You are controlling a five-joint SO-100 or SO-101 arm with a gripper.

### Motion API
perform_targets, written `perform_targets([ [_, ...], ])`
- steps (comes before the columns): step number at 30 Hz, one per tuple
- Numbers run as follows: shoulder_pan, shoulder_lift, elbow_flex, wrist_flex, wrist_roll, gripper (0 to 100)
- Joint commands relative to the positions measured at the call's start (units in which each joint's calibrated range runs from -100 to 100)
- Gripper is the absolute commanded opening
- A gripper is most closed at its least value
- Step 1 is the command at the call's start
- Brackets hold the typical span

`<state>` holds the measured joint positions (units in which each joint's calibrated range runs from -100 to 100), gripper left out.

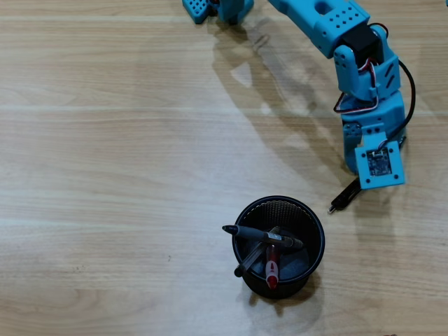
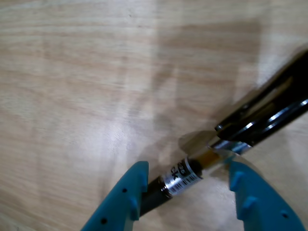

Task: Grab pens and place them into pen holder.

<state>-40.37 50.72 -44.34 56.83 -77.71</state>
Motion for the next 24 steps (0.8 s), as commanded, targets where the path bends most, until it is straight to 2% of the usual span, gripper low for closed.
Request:
perform_targets([
  [1, -0.35, 1.99, -6.0, -2.98, -0.39, 19],
  [11, -1.16, 3.92, -6.0, -2.46, -1.97, 17],
  [18, -1.98, 3.08, -1.58, -2.38, -3.44, 5],
  [24, -2.62, 3.0, -0.23, -2.38, -4.35, 2],
])
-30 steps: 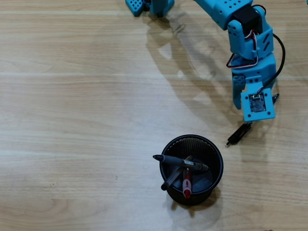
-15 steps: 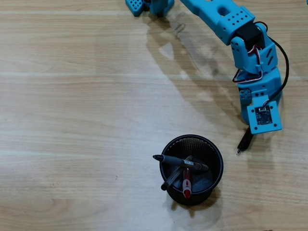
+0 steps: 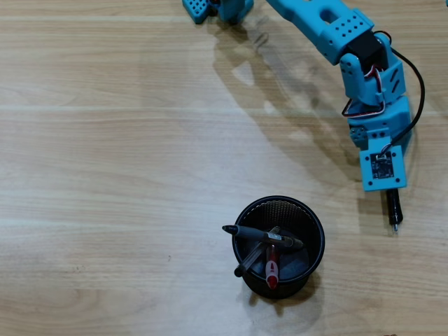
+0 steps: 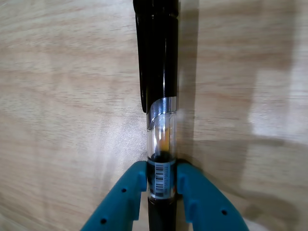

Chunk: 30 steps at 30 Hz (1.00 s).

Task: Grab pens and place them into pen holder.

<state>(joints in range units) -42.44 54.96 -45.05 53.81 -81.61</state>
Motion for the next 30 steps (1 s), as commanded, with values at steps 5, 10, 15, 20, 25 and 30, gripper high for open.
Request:
perform_targets([
  [5, -0.45, -1.24, 0.03, 0.65, -0.05, 2],
  [10, 0.64, -2.08, -0.87, 0.74, 0.1, 2],
  [15, 3.18, -6.87, -1.32, 4.95, 4.42, 2],
  [20, 6.36, -15.61, -1.32, 15.03, 6.96, 2],
  [25, 11.53, -23.92, -1.23, 21.74, 12.85, 2],
  [30, 17.16, -31.82, -0.42, 22.35, 21.79, 2],
])
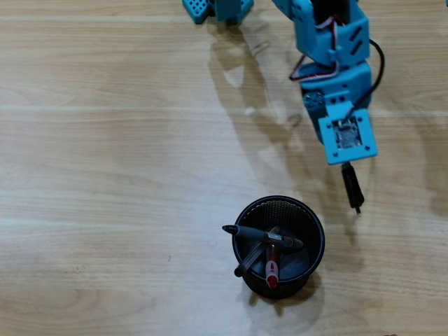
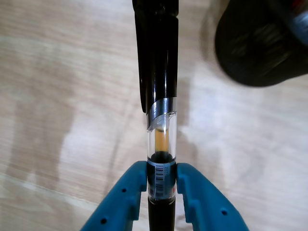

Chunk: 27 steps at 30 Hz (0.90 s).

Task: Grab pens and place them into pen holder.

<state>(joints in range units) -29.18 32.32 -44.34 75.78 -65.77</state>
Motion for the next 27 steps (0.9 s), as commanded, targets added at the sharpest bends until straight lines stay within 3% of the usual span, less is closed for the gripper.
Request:
perform_targets([
  [1, 5.9, -11.86, -1.13, 0.37, 9.45, 2],
  [6, 9.8, -19.67, -1.13, -0.32, 18.85, 2],
  [12, 10.89, -25.81, -1.13, -0.57, 22.81, 2],
  [19, 10.53, -28.58, 3.02, -11.77, 22.36, 2],
  [24, 8.71, -31.27, 16.54, -29.16, 16.87, 2],
  [25, 8.53, -33.37, 24.47, -37.16, 16.26, 2],
  [27, 8.89, -35.05, 29.97, -41.04, 15.14, 2],
])
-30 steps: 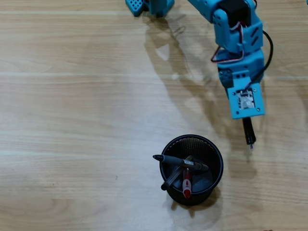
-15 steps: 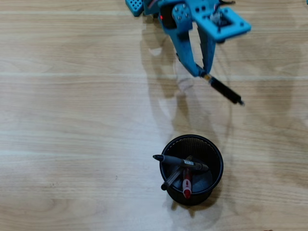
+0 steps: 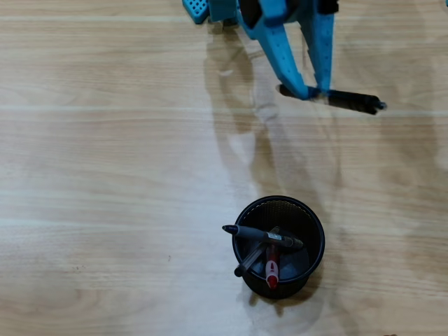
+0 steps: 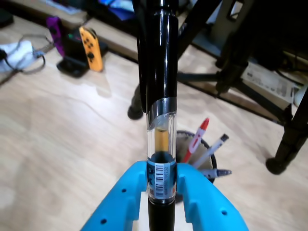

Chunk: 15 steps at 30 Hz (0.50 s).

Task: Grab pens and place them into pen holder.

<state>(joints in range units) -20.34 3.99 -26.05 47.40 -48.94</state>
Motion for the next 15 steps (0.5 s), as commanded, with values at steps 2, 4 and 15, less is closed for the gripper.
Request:
perform_targets([
  [2, 0.42, -8.98, 16.64, -15.42, -2.45, 2],
  [4, 1.23, -11.25, 20.96, -17.49, -2.91, 2],
  [15, 4.95, -13.27, 31.24, -29.28, -5.95, 2],
])
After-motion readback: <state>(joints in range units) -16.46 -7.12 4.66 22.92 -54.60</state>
